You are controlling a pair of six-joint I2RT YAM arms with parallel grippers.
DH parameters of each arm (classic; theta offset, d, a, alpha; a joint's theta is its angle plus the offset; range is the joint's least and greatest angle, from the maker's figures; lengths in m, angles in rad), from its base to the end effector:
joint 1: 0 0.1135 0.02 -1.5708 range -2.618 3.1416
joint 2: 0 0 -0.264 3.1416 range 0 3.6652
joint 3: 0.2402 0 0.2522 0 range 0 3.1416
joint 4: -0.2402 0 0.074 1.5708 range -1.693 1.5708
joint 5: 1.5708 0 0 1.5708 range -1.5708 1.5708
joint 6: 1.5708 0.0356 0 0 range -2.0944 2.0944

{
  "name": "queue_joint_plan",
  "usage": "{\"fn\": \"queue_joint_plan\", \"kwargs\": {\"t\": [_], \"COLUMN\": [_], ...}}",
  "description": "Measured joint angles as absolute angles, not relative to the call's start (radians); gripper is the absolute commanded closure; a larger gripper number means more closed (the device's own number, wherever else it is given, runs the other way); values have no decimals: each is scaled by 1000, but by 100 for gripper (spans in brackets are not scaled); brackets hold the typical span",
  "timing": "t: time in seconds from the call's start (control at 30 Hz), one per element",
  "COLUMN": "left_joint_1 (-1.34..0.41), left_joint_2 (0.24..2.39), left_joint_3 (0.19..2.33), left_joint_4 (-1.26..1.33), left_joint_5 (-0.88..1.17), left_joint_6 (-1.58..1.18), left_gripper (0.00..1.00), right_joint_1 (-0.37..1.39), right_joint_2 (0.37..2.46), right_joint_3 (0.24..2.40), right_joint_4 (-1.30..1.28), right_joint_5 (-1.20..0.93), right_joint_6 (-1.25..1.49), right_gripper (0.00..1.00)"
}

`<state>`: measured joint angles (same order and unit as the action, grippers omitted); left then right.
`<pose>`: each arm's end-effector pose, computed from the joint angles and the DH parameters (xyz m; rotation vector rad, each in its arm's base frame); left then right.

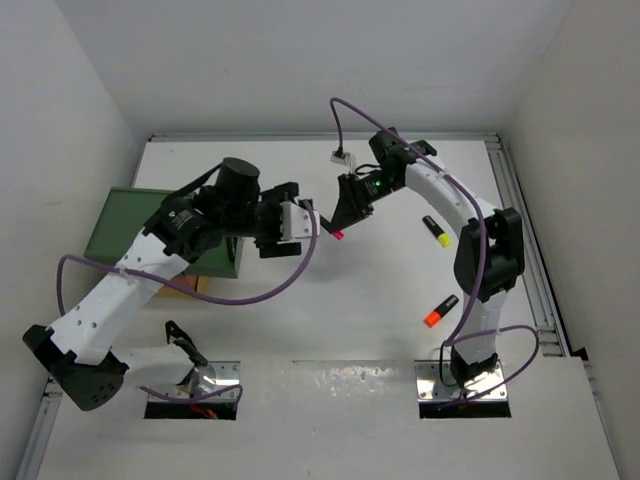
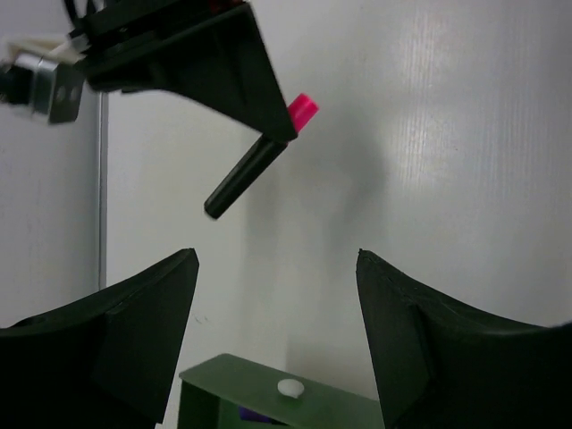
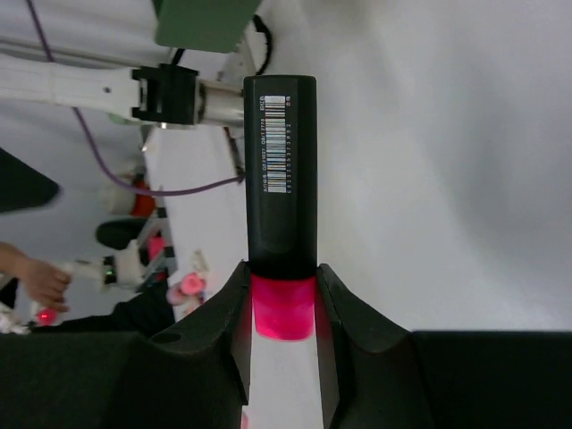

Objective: Sort the stationery into containers
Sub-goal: Place the pen in the drawer.

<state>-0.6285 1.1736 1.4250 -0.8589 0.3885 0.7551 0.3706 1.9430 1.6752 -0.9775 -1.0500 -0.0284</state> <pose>0.1765 -0.1450 0.4149 1.5319 1.5049 -0.3488 0.3593 0.1727 0.2656 -0.7559 2.4938 1.5532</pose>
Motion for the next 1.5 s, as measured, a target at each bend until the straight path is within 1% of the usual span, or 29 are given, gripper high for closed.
{"fn": "queue_joint_plan", "kwargs": {"t": [0.23,0.5,0.63,0.77,0.87,0.9,0.97,1.0,1.03,1.07,1.1,1.13,1.17,1.27,1.5], "left_joint_1": [-770,-816,-818,-821,-826,-828,-832,-833,-834,-837,-839,-839,-834,-796,-638], "left_joint_2": [1229,1249,1249,1249,1249,1249,1248,1248,1246,1243,1239,1234,1229,1196,1113], "left_joint_3": [1404,1353,1336,1328,1326,1326,1326,1326,1326,1325,1325,1325,1325,1325,1293], "left_joint_4": [-861,-845,-826,-814,-813,-813,-810,-808,-809,-827,-827,-821,-819,-827,-859], "left_joint_5": [279,204,181,168,163,164,164,164,166,168,163,159,155,136,-2], "left_joint_6": [850,888,901,907,907,907,908,909,908,905,895,885,870,802,561], "left_gripper": [25,29,38,41,48,54,60,70,75,84,89,93,100,100,100], "right_joint_1": [424,468,487,514,528,530,535,537,538,536,530,523,514,448,187], "right_joint_2": [1942,1912,1878,1865,1865,1865,1865,1865,1866,1866,1866,1866,1866,1864,1856], "right_joint_3": [1685,1704,1707,1722,1747,1757,1774,1779,1786,1795,1804,1812,1821,1830,1815], "right_joint_4": [-985,-1045,-1077,-1108,-1140,-1148,-1164,-1170,-1178,-1180,-1185,-1187,-1182,-1120,-944], "right_joint_5": [-1113,-1137,-1138,-1139,-1138,-1138,-1137,-1137,-1135,-1135,-1135,-1138,-1139,-1137,-1073], "right_joint_6": [68,62,42,16,-8,-13,-21,-23,-23,-23,-18,-14,-4,62,181], "right_gripper": [100,100,100,100,100,100,99,93,85,69,62,52,48,44,44]}}
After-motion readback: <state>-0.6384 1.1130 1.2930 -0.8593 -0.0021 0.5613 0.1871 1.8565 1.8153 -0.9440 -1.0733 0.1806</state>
